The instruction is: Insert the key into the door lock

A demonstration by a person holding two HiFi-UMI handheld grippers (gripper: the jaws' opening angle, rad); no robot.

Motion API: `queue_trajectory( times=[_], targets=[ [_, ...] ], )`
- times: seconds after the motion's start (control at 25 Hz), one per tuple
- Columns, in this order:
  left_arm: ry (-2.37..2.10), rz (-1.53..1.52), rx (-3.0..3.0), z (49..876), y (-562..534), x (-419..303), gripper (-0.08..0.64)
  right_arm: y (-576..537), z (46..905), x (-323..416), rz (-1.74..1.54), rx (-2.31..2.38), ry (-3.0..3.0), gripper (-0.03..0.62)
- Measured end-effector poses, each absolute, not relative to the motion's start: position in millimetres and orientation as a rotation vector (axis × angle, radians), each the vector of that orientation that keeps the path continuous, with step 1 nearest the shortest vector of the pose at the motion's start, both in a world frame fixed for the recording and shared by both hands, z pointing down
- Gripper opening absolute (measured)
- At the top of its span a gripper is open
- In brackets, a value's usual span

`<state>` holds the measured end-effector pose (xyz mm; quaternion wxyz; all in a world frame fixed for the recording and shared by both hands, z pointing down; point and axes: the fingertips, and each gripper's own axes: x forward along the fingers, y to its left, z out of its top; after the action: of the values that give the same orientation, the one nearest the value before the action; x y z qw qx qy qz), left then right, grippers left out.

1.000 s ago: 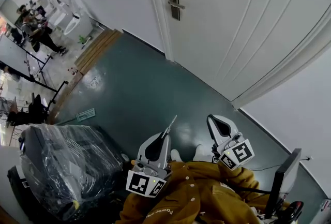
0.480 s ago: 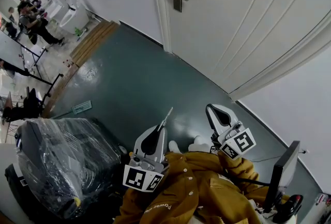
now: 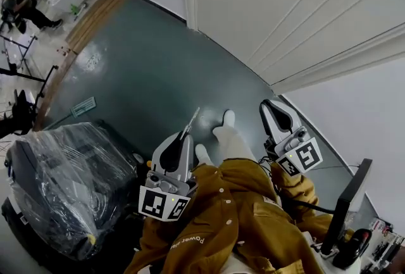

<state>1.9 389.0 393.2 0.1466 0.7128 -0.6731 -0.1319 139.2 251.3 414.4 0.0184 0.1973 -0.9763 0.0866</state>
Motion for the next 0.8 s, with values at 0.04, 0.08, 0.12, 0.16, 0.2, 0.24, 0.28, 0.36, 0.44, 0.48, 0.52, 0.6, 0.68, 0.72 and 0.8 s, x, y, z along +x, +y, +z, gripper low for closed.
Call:
queue_trajectory(
  times=[0.04, 0.08, 0.12, 0.16, 0.2, 0.24, 0.28, 0.36, 0.44, 0.48, 0.52, 0.6, 0.68, 0.72, 0.8],
  targets=[
    [-1.939, -0.375, 2.043, 395.8, 380.4, -0.5, 0.025, 241.1, 415.2, 137.7, 0.262, 0.611, -3.035, 0.031],
    [-1.942, -0.368, 2.034, 399.1, 370.3, -2.6, 0.025, 229.0, 416.1, 136.9, 0.255, 0.613, -3.039, 0.031],
    [-1.943, -0.36, 2.024, 402.7, 358.4, -4.5, 0.025, 215.3, 417.2, 136.7, 0.252, 0.619, -3.043, 0.031],
    [-1.942, -0.349, 2.014, 406.2, 344.0, -6.1, 0.025, 199.5, 418.1, 136.6, 0.252, 0.624, -3.046, 0.031],
    [-1.938, -0.337, 2.005, 409.0, 326.1, -6.8, 0.025, 181.3, 418.2, 136.9, 0.251, 0.625, -3.05, 0.034],
    [-1.933, -0.327, 1.999, 410.7, 305.2, -6.1, 0.025, 160.8, 417.7, 137.6, 0.25, 0.622, -3.054, 0.034],
    [-1.927, -0.318, 1.998, 411.2, 283.7, -4.4, 0.025, 140.0, 417.2, 138.7, 0.249, 0.618, -3.058, 0.037],
    [-1.921, -0.304, 2.005, 409.2, 252.4, -1.7, 0.025, 109.7, 416.4, 139.4, 0.246, 0.613, -3.064, 0.043],
    [-1.923, -0.3, 2.015, 404.3, 238.3, -2.0, 0.025, 96.6, 411.1, 137.4, 0.216, 0.62, -3.078, 0.046],
    [-1.929, -0.298, 2.018, 400.7, 229.1, -2.1, 0.025, 88.3, 406.2, 136.2, 0.196, 0.618, -3.087, 0.046],
    [-1.939, -0.295, 2.018, 396.2, 214.4, -1.7, 0.025, 75.0, 400.3, 134.7, 0.183, 0.605, -3.097, 0.046],
    [-1.962, -0.291, 2.006, 385.7, 174.5, 0.3, 0.025, 39.4, 387.1, 130.1, 0.169, 0.55, -3.117, 0.051],
    [-1.981, -0.293, 1.992, 378.0, 142.9, 2.2, 0.025, 12.4, 378.0, 122.6, 0.143, 0.487, -3.126, 0.054],
    [-1.988, -0.295, 1.985, 376.4, 133.0, 2.5, 0.025, 3.9, 376.2, 118.1, 0.13, 0.462, -3.127, 0.054],
    [-1.998, -0.302, 1.969, 376.9, 120.4, 1.3, 0.025, -8.8, 376.9, 109.0, 0.124, 0.428, -3.125, 0.054]
  ],
)
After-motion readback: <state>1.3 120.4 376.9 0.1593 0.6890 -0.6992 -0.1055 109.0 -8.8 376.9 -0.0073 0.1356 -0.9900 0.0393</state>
